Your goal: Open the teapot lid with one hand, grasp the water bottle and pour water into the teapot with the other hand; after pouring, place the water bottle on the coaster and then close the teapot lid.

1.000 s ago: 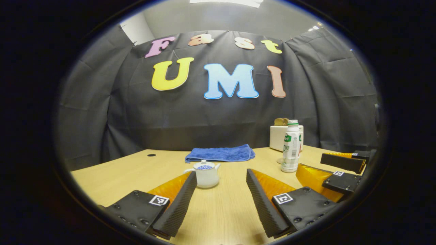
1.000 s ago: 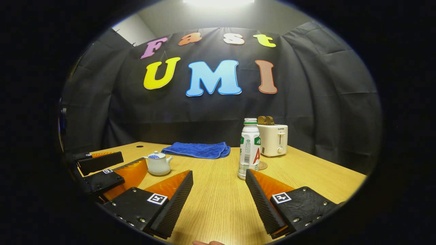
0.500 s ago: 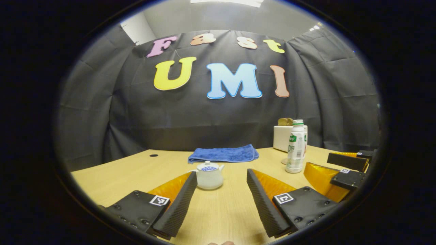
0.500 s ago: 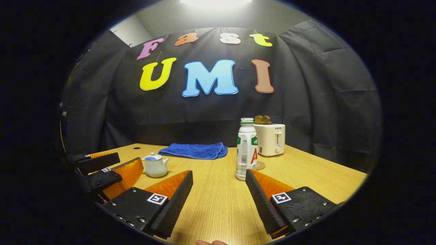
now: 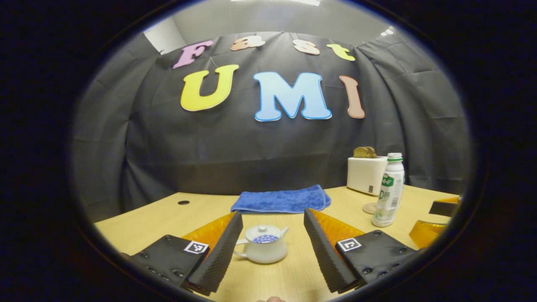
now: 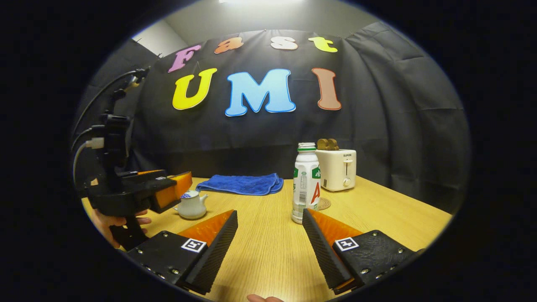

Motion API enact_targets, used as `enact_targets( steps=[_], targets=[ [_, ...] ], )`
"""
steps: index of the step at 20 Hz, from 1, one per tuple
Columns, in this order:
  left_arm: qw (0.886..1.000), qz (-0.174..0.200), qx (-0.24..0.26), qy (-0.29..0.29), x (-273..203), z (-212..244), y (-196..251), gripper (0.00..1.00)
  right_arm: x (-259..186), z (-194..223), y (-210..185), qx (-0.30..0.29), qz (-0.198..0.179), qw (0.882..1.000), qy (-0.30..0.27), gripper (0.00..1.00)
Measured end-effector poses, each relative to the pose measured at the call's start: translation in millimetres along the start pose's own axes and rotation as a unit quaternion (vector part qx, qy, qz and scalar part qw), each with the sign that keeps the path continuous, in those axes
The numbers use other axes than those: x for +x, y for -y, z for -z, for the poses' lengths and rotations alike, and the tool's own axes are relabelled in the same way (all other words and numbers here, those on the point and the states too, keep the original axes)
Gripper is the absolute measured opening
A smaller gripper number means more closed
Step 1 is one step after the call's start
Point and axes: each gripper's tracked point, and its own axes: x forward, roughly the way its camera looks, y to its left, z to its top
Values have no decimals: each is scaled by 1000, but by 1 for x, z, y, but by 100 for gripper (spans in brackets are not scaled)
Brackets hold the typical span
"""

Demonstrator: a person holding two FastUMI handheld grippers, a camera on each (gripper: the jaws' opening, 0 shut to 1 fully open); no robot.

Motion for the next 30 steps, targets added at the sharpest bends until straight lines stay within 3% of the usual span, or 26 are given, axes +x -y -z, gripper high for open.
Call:
enact_targets(
  steps=[4,10,12,15,19,21,22,25,27,30],
  targets=[
    [1000,-9,-2,-24,37,17,-10,100,0,1,10,8,7,1000,-4,96],
    [999,-7,3,-48,54,43,-11,100,1,7,14,23,8,1000,-17,96],
    [999,-17,0,-41,56,39,-16,94,2,8,15,24,10,1000,-17,96],
    [999,-17,-3,-44,58,42,-16,73,1,7,13,24,7,1000,-19,96],
    [999,-13,1,-50,60,43,-16,36,-2,-1,12,18,6,1000,-12,96],
    [999,-16,3,-46,63,44,-20,39,-4,-5,11,17,4,1000,-8,96],
    [999,-21,4,-49,62,43,-18,26,-4,-6,11,16,4,1000,-8,96],
    [999,-14,-4,-52,60,44,-16,24,-4,-11,15,14,8,1000,-4,96],
    [999,-8,-10,-46,61,41,-16,16,-2,-11,16,13,8,1000,-5,96],
    [999,-6,-14,-41,60,37,-16,16,2,-12,30,3,19,1000,-2,96]
  ],
)
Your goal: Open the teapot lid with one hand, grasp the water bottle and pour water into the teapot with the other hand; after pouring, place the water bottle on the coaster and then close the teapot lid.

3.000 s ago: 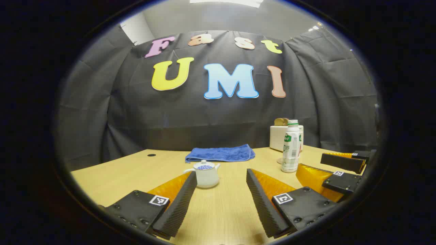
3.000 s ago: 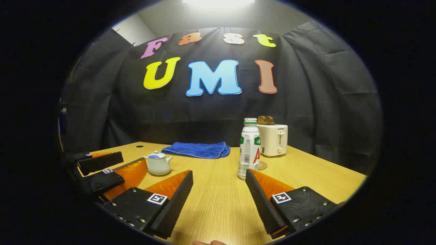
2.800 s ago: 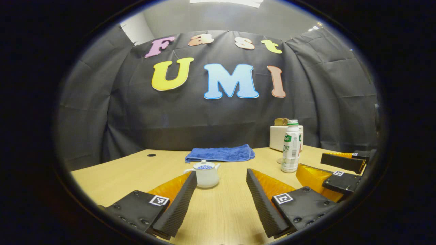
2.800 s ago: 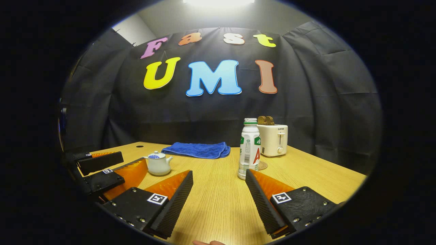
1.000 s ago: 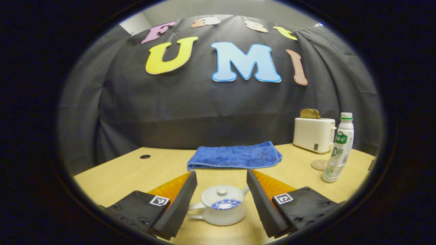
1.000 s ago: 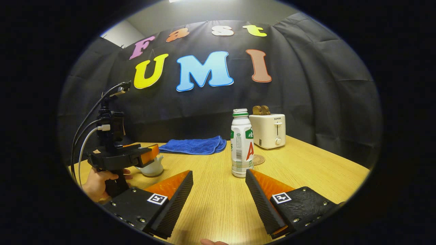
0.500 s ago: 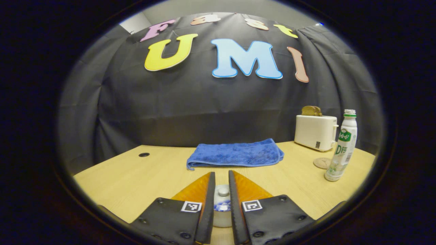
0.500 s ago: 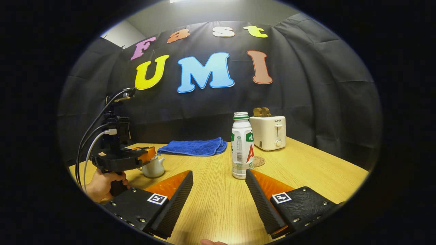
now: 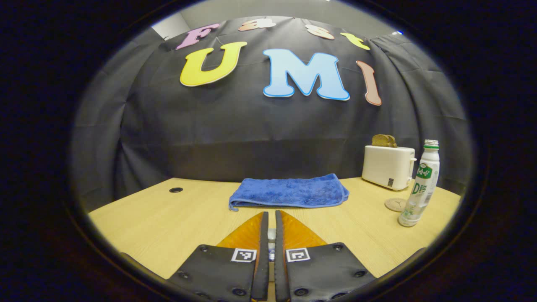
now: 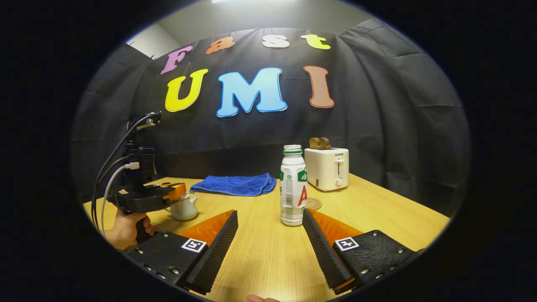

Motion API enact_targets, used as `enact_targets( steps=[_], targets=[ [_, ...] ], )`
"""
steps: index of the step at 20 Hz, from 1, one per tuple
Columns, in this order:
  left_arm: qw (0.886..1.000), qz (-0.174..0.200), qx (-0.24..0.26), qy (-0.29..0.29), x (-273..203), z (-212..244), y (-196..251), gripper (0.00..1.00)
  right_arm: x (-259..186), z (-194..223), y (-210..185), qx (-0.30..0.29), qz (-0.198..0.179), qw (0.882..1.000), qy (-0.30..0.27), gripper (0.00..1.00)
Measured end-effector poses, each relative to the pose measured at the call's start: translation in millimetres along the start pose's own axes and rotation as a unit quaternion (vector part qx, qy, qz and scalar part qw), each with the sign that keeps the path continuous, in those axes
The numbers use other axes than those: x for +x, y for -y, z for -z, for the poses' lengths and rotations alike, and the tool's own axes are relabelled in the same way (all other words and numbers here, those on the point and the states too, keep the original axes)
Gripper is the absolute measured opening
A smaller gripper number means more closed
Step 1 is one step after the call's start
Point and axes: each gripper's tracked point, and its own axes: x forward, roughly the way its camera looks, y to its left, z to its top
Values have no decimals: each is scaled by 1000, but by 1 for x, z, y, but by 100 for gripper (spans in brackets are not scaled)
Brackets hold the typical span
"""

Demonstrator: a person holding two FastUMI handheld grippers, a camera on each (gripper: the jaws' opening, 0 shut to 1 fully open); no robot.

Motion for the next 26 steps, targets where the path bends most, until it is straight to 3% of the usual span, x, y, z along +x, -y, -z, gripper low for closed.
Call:
enact_targets(
  steps=[3,12,18,19,20,21,26],
  targets=[
    [999,6,-13,28,-13,-24,3,16,9,-15,10,3,-5,1000,26,96],
    [995,47,-33,87,-77,-71,16,16,74,-25,29,-30,42,998,23,95],
    [993,85,-31,79,-133,-57,18,12,113,-11,33,-44,53,998,-4,96],
    [992,89,-32,79,-144,-56,15,16,119,-9,33,-38,51,998,-7,96],
    [992,91,-31,81,-154,-57,12,12,124,-7,31,-26,44,999,-11,95],
    [992,92,-27,81,-165,-56,11,16,128,-7,30,-15,43,999,-14,96],
    [991,97,0,88,-217,-47,10,16,148,3,41,-11,63,997,-32,96]
  ],
)
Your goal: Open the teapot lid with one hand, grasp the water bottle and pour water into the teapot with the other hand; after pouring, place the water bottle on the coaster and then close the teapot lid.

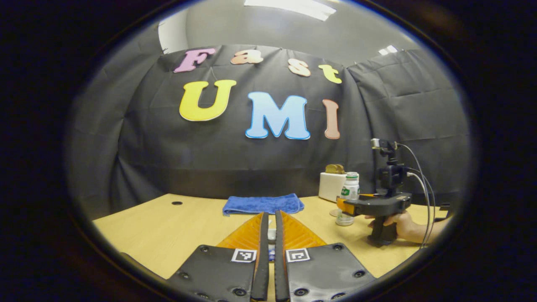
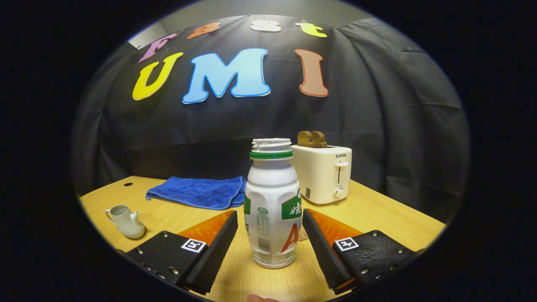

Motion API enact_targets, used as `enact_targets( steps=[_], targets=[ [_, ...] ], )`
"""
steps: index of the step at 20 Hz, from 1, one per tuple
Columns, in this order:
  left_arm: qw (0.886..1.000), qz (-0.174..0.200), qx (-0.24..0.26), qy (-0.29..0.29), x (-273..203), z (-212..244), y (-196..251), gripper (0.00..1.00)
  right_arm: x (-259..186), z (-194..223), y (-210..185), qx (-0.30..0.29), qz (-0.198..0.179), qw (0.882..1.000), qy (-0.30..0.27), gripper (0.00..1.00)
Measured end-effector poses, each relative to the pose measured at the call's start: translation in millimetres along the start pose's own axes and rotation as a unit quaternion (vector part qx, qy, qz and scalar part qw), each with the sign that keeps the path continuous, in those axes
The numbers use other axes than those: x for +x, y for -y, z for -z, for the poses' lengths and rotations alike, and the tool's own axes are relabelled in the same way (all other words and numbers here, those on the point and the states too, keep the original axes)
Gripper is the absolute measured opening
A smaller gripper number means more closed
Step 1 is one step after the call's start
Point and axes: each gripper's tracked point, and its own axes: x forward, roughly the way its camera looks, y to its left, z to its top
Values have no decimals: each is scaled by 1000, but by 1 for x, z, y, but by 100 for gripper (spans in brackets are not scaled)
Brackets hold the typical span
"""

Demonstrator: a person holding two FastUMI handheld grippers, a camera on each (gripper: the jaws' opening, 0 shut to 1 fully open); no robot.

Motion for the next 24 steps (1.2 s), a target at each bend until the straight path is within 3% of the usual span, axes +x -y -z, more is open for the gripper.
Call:
enact_targets(
  steps=[4,5,6,7,10,12,15,18,24],
  targets=[
    [999,35,-11,-11,-35,18,28,12,11,9,3,-16,8,1000,-12,96],
    [999,46,-15,-1,-45,19,36,17,13,7,5,-16,12,1000,-9,95],
    [999,44,-14,3,-52,17,36,12,14,6,7,-13,15,1000,-4,96],
    [999,41,-7,1,-56,16,33,16,14,5,6,-9,12,1000,-1,92],
    [999,36,-13,-1,-66,17,29,16,12,5,5,-13,12,1000,-4,73],
    [999,35,-17,-6,-67,21,27,12,9,2,3,-26,9,1000,-5,73],
    [999,40,-16,-15,-71,26,30,16,1,-13,-14,-81,-6,997,9,68],
    [999,47,-14,-13,-77,26,32,12,-3,-18,-32,-171,-13,985,4,71],
    [999,41,-25,-7,-95,25,22,16,-10,-15,-79,-296,-54,954,-10,72]
  ],
)
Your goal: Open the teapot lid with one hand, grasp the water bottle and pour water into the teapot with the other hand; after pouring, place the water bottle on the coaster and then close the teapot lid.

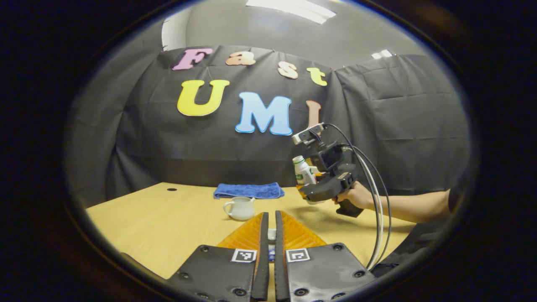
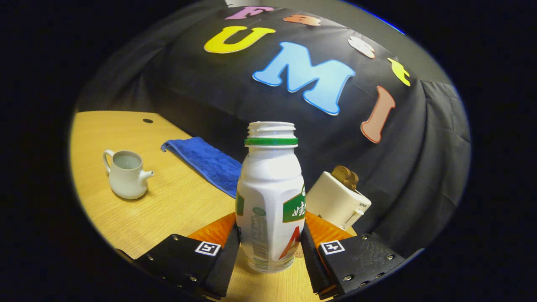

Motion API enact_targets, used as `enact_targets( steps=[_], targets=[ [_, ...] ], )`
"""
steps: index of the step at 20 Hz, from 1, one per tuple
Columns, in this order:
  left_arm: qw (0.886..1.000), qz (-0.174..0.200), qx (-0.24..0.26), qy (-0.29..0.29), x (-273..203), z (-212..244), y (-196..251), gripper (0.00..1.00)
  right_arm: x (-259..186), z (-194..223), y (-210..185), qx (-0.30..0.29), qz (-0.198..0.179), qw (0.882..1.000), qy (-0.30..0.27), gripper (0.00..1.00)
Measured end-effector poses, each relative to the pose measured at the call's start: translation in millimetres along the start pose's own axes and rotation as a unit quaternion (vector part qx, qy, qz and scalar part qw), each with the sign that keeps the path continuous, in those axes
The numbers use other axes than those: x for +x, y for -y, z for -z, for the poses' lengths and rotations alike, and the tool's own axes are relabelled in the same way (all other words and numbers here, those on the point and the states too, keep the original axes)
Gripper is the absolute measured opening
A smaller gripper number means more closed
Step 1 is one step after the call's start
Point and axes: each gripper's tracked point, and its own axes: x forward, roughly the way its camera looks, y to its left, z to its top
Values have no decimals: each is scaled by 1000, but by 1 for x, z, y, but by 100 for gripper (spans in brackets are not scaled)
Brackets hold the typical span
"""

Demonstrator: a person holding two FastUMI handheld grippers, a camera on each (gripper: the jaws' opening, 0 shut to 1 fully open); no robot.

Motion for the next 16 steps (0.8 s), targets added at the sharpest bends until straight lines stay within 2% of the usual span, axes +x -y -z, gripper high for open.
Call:
enact_targets(
  steps=[1,2,5,6,7,8,14,16],
  targets=[
    [1000,-5,2,-1,-3,1,-3,12,-1,-3,-7,-25,-7,1000,0,72],
    [1000,-9,3,-3,-6,3,-7,16,0,-8,-12,-52,-11,999,3,72],
    [1000,-16,0,-5,-11,7,-11,16,1,-17,-28,-132,-16,991,13,72],
    [1000,-16,-2,-5,-13,6,-12,12,2,-19,-33,-158,-17,987,15,72],
    [1000,-16,-5,-4,-15,6,-13,16,2,-21,-38,-181,-17,983,19,72],
    [1000,-15,-4,-1,-17,6,-15,16,4,-22,-43,-202,-18,979,21,72],
    [999,-34,-6,-3,-32,11,-30,16,9,-34,-70,-285,-24,957,40,72],
    [999,-43,2,2,-33,11,-36,12,10,-40,-77,-305,-21,951,49,72]
  ],
)
